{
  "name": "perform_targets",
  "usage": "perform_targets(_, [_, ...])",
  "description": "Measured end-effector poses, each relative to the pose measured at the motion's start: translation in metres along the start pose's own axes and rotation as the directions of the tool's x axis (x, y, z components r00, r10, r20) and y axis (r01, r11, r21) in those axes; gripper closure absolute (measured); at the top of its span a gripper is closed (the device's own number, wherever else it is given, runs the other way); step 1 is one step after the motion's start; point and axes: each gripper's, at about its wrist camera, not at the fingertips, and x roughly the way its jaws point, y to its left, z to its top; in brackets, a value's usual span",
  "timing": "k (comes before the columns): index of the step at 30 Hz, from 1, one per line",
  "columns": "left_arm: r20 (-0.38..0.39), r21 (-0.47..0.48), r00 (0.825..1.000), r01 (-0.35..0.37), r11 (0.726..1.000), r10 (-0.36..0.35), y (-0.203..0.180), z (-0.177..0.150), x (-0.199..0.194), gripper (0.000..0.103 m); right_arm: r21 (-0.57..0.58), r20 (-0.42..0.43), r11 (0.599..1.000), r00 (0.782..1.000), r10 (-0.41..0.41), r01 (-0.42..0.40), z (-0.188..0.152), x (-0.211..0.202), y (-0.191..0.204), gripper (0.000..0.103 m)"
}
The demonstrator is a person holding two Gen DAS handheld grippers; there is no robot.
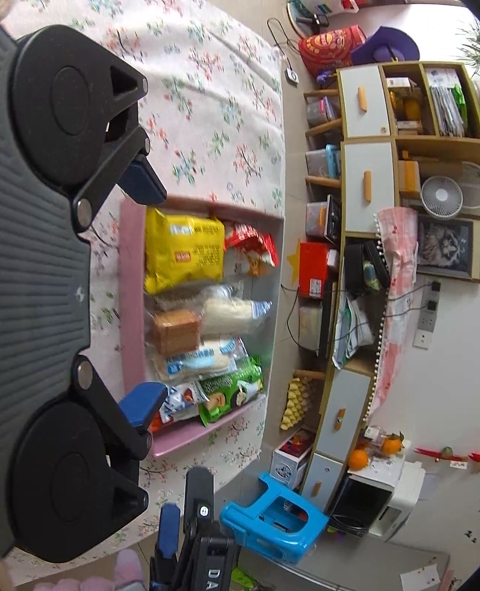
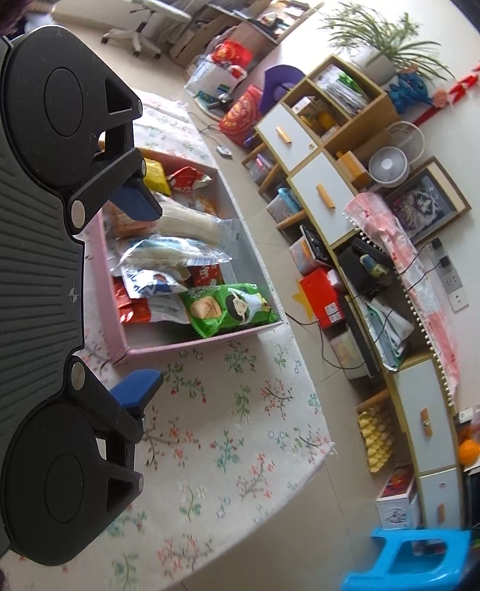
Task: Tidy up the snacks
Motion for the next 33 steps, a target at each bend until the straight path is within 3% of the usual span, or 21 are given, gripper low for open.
perform_targets(11, [-0.090, -0.005, 0.991, -0.103, 0.995, 0.102, 0.007, -0.018, -0.034, 0.000, -0.134, -0.069, 0.987, 0.992, -0.101, 0.091, -0.037, -0.040, 0.015, 0.010])
perform_targets(21, [-0.188, -0.022, 0.973, -0.142, 0.990, 0.135, 0.008, -0.039, -0.047, 0.000, -0.201, -0.109, 0.973, 0.985, -0.137, 0.114, -0.062, -0.062, 0.040, 0.009])
perform_targets(33, [-0.193, -0.023, 0.967, -0.173, 0.985, 0.166, 0.008, -0.043, -0.051, 0.000, -0.282, -0.131, 0.952, 0.979, -0.158, 0.116, -0.077, -0.053, 0.065, 0.009])
